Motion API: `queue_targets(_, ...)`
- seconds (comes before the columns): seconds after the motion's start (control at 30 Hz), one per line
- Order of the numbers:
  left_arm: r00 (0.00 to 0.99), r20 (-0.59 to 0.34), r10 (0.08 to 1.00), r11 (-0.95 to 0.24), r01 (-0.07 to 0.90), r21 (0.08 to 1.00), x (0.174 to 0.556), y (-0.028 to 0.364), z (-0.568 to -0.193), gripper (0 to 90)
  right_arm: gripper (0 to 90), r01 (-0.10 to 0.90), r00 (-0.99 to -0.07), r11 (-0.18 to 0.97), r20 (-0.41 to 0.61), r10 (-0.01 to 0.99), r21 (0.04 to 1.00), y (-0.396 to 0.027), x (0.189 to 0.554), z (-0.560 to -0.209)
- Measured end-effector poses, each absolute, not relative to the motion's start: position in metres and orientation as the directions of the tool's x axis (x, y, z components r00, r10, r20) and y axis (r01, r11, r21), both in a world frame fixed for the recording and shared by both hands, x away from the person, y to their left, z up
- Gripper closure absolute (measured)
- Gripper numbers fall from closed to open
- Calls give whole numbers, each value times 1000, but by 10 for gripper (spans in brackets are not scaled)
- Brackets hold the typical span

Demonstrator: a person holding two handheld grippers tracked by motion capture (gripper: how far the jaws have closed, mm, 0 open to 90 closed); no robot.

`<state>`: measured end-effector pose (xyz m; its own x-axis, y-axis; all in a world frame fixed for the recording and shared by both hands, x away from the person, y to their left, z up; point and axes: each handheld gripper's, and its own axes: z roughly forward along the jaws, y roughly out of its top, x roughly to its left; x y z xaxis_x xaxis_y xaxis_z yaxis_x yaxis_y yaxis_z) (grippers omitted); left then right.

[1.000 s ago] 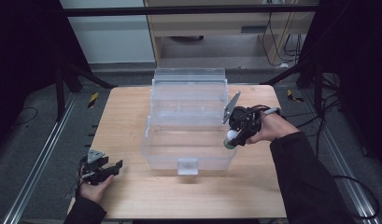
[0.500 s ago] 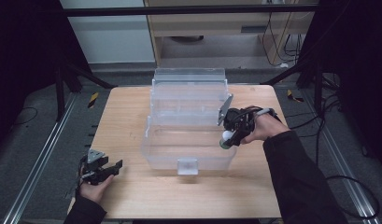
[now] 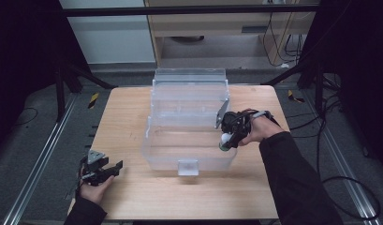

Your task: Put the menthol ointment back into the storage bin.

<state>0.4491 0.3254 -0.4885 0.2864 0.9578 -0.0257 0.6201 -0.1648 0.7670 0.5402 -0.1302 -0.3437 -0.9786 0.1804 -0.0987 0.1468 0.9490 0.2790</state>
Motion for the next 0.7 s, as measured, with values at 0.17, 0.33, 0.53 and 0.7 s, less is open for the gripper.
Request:
queue_targets(0.17,286,-25,958,-165,620,767,449,325,-489,356,504,143,-980,950,-98,176,277,-132,541,-352)
queue_targets(0.33,286,-24,958,-165,620,767,449,326,-489,356,505,156,-979,950,-84,184,270,-134,542,-359)
queue_targets(0.53,285,-24,958,-165,620,767,449,326,-489,356,504,159,-980,952,-75,184,264,-135,542,-366)
queue_targets(0.7,284,-24,958,-165,621,766,449,326,-489,356,504,152,-982,956,-68,174,251,-135,543,-370)
